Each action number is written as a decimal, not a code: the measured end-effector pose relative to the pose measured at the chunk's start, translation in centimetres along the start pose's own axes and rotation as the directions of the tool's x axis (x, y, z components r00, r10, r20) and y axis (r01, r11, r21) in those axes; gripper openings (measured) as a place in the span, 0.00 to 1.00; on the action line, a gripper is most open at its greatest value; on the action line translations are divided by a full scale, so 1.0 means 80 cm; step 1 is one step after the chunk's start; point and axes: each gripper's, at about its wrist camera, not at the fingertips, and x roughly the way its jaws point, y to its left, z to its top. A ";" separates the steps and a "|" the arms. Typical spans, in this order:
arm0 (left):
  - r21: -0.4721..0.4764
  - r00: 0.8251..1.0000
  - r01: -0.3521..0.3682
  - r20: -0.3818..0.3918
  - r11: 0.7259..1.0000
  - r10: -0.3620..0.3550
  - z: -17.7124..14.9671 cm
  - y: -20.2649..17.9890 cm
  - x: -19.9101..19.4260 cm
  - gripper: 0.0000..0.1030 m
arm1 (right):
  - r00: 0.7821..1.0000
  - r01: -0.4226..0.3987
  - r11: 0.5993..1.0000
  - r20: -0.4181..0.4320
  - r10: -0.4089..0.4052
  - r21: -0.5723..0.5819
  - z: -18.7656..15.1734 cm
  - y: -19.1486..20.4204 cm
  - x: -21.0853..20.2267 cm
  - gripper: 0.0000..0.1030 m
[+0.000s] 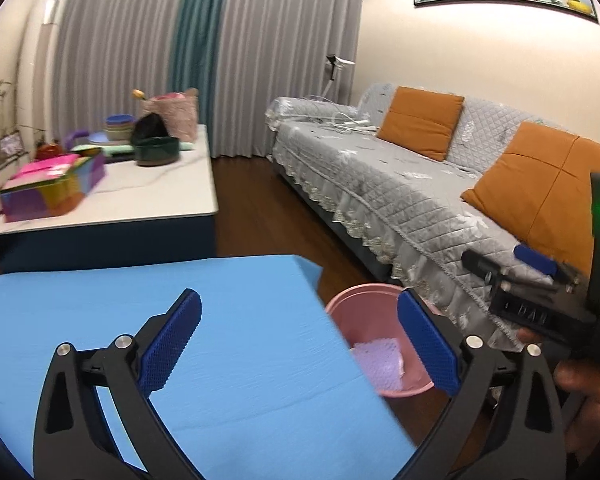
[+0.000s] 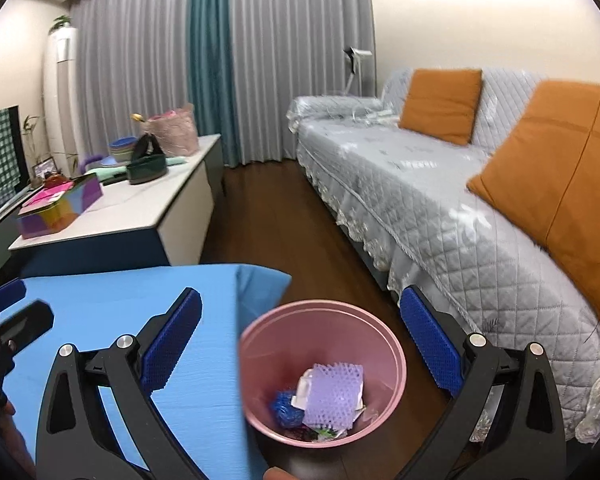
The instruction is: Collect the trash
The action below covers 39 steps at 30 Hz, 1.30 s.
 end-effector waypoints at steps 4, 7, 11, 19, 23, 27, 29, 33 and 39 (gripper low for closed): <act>0.012 0.999 -0.049 0.007 0.999 0.049 -0.024 0.017 -0.034 0.92 | 1.000 -0.026 1.000 0.000 0.026 -0.005 -0.016 0.022 -0.024 0.95; -0.004 0.995 -0.096 0.008 0.995 0.096 -0.043 0.033 -0.054 0.92 | 0.999 -0.037 0.999 -0.014 0.037 -0.011 -0.031 0.038 -0.041 0.95; -0.040 0.989 -0.151 0.006 0.988 0.151 -0.060 0.055 -0.074 0.92 | 1.000 -0.017 1.000 0.005 0.017 -0.014 -0.045 0.051 -0.069 0.95; -0.064 0.979 -0.205 -0.020 0.977 0.204 -0.091 0.075 -0.109 0.92 | 1.000 -0.014 0.999 -0.023 0.013 -0.034 -0.086 0.082 -0.097 0.95; -0.069 0.973 -0.230 -0.010 0.971 0.230 -0.094 0.084 -0.131 0.92 | 0.999 -0.023 0.998 -0.043 0.021 -0.053 -0.098 0.098 -0.102 0.95; -0.085 0.972 -0.235 -0.032 0.968 0.233 -0.104 0.097 -0.141 0.92 | 0.999 -0.019 0.998 -0.050 0.017 -0.053 -0.107 0.106 -0.106 0.95; -0.096 0.971 -0.238 -0.042 0.966 0.235 -0.108 0.102 -0.138 0.92 | 0.998 -0.024 0.998 -0.064 0.020 -0.053 -0.111 0.110 -0.102 0.95; -0.098 0.968 -0.247 -0.063 0.964 0.242 -0.115 0.106 -0.125 0.92 | 0.997 -0.031 0.997 -0.078 0.025 -0.075 -0.115 0.118 -0.093 0.95; -0.123 0.964 -0.260 -0.096 0.958 0.249 -0.123 0.113 -0.114 0.92 | 0.995 -0.047 0.996 -0.096 0.040 -0.075 -0.119 0.123 -0.084 0.95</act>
